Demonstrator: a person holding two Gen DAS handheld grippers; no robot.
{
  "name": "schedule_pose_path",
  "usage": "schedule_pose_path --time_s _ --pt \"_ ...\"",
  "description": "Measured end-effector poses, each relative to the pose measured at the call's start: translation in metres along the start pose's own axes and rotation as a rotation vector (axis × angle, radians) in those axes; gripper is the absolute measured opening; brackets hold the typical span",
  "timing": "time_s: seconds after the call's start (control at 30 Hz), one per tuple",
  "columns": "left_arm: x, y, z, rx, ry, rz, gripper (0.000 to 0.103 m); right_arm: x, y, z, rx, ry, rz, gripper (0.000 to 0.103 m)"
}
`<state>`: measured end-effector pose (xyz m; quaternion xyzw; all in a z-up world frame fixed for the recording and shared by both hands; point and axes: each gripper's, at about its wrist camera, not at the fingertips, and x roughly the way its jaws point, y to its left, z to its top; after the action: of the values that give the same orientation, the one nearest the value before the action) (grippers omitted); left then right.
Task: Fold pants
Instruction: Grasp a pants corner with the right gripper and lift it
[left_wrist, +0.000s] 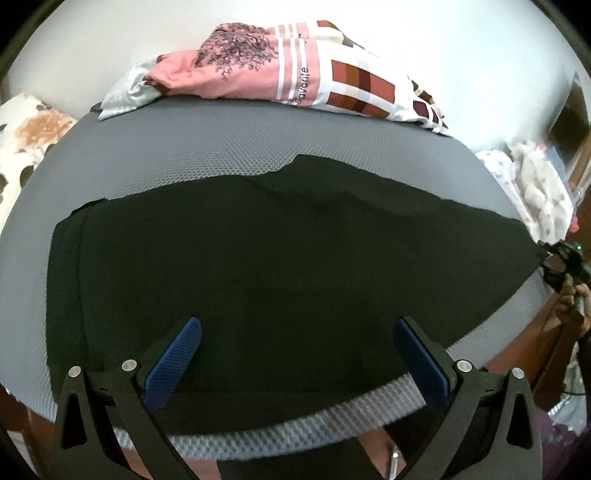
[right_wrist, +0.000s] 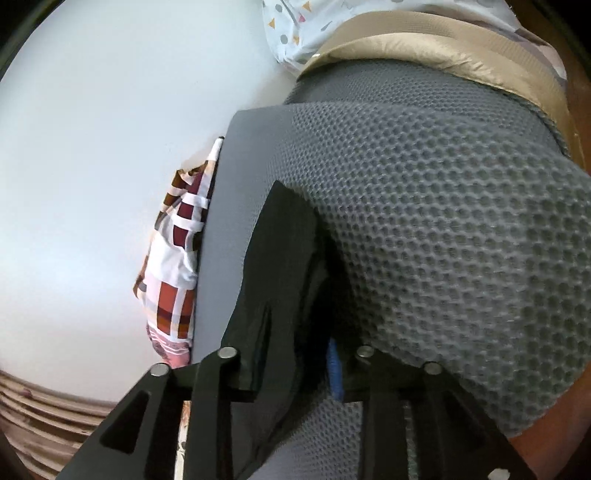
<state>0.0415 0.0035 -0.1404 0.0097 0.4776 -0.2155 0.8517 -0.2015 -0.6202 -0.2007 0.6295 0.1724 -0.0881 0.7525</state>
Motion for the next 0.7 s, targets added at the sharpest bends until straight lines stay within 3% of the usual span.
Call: schedule_pose_path --time_s 0.03,0.1,0.13,0.27,0.37,0.57,0.7 --pt "-0.003 0.0 -0.001 -0.001 0.004 0.004 0.103 0.001 0.003 0.0 -0.004 -0.002 -0.002 0.036" --pt "-0.007 -0.002 -0.005 0.005 0.011 0.006 0.103 0.002 0.007 0.001 -0.005 -0.006 -0.04 0.027" --pt "-0.008 -0.002 -0.006 0.011 0.011 0.008 0.103 0.002 0.008 0.001 -0.007 -0.005 -0.071 0.012" --pt "-0.012 -0.006 -0.01 0.053 -0.004 0.054 0.103 0.003 0.02 -0.001 -0.049 -0.02 -0.148 0.012" --pt "-0.012 -0.003 -0.011 0.048 -0.017 0.057 0.103 0.002 0.078 -0.023 -0.232 -0.046 -0.145 0.012" --pt "-0.006 -0.001 -0.014 0.042 -0.009 0.054 0.103 0.037 0.213 -0.135 -0.663 0.048 -0.077 0.012" --pt "-0.006 0.0 -0.014 0.045 -0.012 0.041 0.103 0.091 0.244 -0.223 -0.84 0.158 -0.087 0.012"
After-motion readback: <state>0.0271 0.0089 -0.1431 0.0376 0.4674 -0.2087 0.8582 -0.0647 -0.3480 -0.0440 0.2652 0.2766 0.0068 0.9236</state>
